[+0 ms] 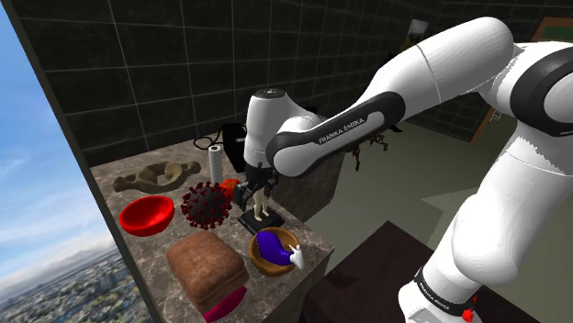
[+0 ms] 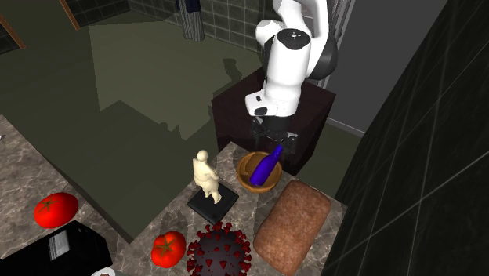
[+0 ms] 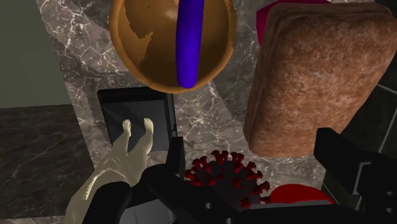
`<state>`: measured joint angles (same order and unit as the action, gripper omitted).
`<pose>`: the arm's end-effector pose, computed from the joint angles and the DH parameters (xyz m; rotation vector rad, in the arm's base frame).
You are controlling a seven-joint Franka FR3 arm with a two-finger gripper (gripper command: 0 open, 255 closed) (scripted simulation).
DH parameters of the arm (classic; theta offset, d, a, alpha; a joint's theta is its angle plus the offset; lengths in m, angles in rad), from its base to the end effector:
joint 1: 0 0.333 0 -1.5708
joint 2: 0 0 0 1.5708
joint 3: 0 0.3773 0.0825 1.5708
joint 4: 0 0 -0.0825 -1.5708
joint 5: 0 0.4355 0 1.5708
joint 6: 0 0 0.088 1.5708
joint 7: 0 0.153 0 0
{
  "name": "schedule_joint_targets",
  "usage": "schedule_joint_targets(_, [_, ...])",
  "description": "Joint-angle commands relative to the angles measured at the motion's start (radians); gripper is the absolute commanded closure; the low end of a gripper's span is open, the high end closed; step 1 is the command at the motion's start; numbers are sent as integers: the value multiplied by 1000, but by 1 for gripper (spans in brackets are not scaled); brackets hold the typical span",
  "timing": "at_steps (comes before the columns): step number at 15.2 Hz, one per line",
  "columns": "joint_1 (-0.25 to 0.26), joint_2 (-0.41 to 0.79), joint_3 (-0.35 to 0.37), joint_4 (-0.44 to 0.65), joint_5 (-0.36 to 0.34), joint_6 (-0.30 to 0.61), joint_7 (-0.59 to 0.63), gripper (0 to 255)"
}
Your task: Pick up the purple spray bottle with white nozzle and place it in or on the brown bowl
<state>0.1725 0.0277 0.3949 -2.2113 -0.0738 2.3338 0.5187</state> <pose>0.4980 0.3126 0.3601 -3.1220 -0.1507 -0.1666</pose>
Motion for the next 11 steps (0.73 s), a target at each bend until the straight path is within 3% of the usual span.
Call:
schedule_joint_targets(1, [-1, -34, 1, 14, 20, -45, -15, 0])
schedule_joint_targets(3, [-1, -71, 0, 37, 41, -102, -29, 0])
schedule_joint_targets(11, [-1, -71, 0, 37, 41, -102, -29, 0])
